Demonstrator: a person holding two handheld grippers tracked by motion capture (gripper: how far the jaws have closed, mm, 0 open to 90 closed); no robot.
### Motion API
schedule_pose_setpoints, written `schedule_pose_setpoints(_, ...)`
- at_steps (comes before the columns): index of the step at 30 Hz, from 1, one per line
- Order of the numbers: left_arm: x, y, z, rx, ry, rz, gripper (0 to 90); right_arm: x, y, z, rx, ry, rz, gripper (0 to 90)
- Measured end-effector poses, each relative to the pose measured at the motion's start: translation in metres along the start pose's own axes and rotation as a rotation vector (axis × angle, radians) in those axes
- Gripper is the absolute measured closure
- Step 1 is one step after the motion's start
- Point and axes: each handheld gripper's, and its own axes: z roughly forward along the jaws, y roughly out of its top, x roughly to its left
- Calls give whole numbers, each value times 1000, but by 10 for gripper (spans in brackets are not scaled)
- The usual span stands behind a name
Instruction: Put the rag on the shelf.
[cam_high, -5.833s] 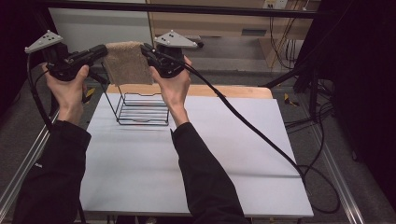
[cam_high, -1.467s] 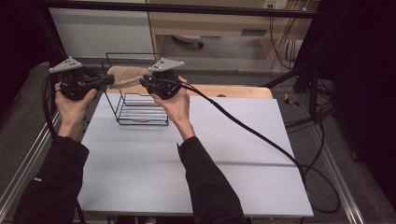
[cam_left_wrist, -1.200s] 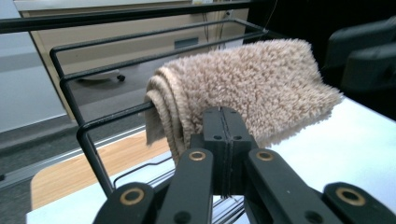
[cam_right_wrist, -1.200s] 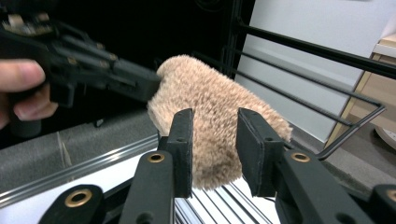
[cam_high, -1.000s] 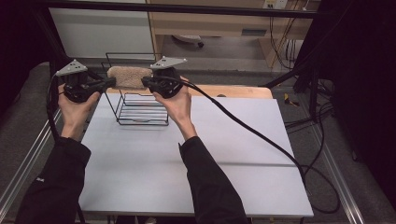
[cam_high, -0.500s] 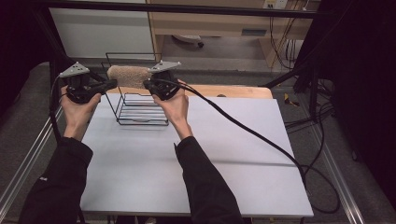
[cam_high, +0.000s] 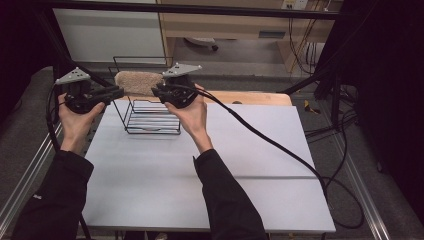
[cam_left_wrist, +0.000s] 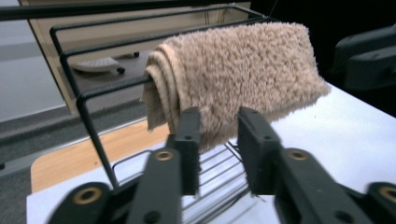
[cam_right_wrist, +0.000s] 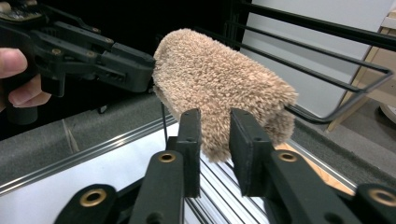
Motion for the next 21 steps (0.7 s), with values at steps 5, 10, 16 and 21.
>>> schedule_pose_setpoints(5,-5,-4,-9,16,6,5,571,-2,-1,-17,-7,2,11,622)
schedule_pose_setpoints(10,-13,-13,-15,34,2,15,477,-6,-7,-33,-4,-5,23,502)
schedule_pose_setpoints(16,-22,-27,-19,44,-13,23,343,-13,-23,-52,-4,-16,46,382)
schedule_pose_setpoints(21,-28,-44,-14,67,-23,24,241,-20,-40,-67,12,-24,65,268)
